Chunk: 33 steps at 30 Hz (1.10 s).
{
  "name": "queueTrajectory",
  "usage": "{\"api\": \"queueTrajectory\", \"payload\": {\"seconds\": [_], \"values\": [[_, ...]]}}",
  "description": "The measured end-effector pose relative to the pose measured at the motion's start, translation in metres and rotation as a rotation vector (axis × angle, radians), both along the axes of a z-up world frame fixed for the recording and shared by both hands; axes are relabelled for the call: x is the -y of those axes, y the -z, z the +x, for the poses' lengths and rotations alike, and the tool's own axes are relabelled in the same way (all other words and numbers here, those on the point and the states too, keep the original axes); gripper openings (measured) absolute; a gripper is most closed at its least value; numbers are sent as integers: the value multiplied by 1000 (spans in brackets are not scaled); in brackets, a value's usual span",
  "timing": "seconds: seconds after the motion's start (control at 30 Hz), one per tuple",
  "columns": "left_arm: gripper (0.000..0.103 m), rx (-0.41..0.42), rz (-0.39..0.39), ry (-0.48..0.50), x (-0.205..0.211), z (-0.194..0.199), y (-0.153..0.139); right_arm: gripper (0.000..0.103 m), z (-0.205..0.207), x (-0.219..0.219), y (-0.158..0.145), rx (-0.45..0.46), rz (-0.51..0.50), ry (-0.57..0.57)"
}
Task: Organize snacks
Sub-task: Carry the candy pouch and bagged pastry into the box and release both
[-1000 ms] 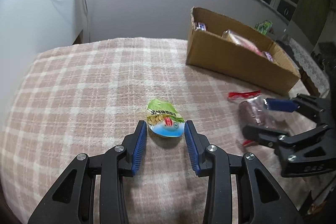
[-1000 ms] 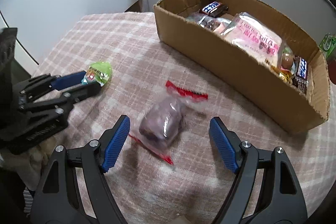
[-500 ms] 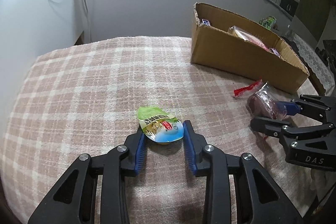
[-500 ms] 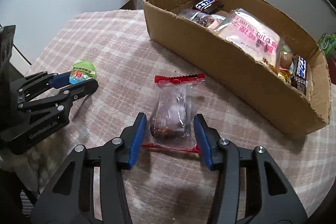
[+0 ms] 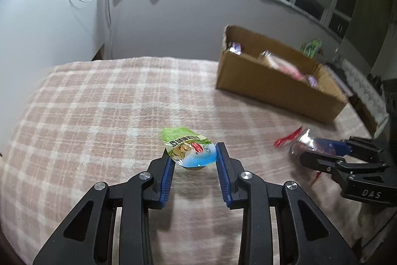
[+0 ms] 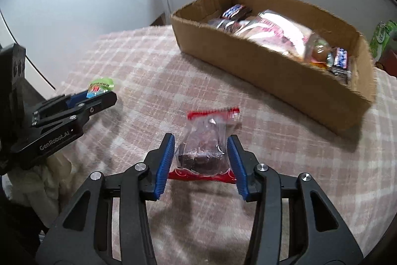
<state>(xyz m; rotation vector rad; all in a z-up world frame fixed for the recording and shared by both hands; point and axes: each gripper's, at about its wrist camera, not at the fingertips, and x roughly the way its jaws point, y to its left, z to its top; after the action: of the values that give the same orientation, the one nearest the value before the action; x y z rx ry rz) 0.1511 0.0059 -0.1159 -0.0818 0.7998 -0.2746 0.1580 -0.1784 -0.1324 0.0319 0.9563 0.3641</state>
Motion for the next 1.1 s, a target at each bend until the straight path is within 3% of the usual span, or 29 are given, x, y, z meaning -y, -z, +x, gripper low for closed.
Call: {"api": "queueTrajectory", "payload": {"seconds": [0.6, 1.1], "values": [[31, 82, -29, 69, 32, -18, -34, 42, -20, 25, -32, 82, 54, 30], [31, 176, -43, 125, 66, -10, -72, 41, -25, 44, -88, 212, 87, 55]]}}
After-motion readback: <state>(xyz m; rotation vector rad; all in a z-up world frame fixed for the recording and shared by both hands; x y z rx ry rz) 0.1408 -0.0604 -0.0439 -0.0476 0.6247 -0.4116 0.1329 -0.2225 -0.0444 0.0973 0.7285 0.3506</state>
